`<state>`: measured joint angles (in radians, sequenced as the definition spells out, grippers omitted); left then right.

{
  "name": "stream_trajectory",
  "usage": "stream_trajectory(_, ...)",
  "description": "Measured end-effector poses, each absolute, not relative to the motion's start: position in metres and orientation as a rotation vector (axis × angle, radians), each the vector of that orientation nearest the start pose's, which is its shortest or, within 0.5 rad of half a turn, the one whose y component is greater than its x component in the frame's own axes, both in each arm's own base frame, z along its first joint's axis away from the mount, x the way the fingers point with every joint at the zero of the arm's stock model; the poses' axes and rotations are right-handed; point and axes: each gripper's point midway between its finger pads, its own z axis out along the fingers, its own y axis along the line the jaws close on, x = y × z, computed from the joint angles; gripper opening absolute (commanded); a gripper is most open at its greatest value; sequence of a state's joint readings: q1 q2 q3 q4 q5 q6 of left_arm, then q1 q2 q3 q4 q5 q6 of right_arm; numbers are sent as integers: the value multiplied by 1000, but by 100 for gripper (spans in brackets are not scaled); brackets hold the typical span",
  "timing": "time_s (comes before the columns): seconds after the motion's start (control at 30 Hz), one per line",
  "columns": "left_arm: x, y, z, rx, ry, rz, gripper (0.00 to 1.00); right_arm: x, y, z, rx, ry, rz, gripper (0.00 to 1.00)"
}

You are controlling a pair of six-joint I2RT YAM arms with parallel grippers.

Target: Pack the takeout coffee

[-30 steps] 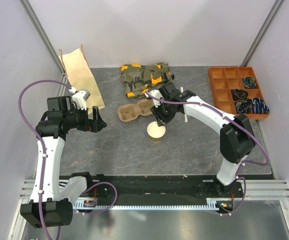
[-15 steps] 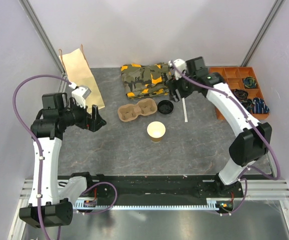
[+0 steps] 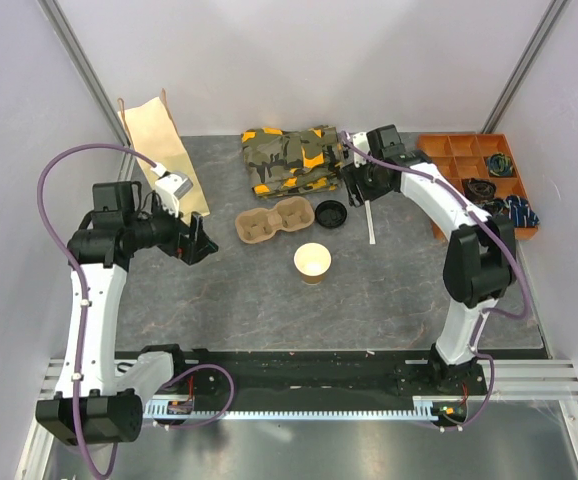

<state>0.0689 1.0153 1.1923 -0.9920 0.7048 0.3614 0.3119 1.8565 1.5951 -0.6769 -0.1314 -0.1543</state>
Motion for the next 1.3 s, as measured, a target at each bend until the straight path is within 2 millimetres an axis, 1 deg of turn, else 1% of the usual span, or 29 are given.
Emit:
stream_trajectory(0.1,239,-87,250,642,2143,-612,100,439,159,120,-611,2457,228,62)
stream_trajectory(0.3,247,-87,244,640,2159,-620,100,449,163,104,-557,2468,242,59)
stream_trajectory(0.37,251,-86,243,638,2162,-617,100,451,165,96,-538,2482,249,57)
stream_trajectory(0.5,257,-84,242,627,2154,-602,99,453,167,74,-506,2529,258,56)
stream_trajectory(0.6,259,-84,241,619,2151,-599,99,455,168,63,-493,2551,263,54)
stream_trajectory(0.67,260,-84,240,616,2151,-599,99,458,170,57,-478,2561,267,54)
stream_trajectory(0.97,260,-85,227,603,2173,-611,99,471,176,44,-433,2565,285,51)
stream_trajectory(1.07,260,-84,224,601,2179,-612,99,473,178,39,-427,2572,292,48)
stream_trajectory(1.17,261,-84,223,601,2179,-611,100,472,178,33,-423,2586,294,37)
stream_trajectory(1.2,262,-84,223,601,2176,-609,100,472,178,31,-421,2590,294,31)
stream_trajectory(1.23,262,-84,224,603,2171,-607,100,471,178,29,-420,2596,297,28)
stream_trajectory(1.27,263,-84,224,604,2168,-606,100,471,179,28,-419,2598,305,22)
stream_trajectory(1.3,263,-85,224,605,2165,-606,100,471,180,29,-420,2597,308,12)
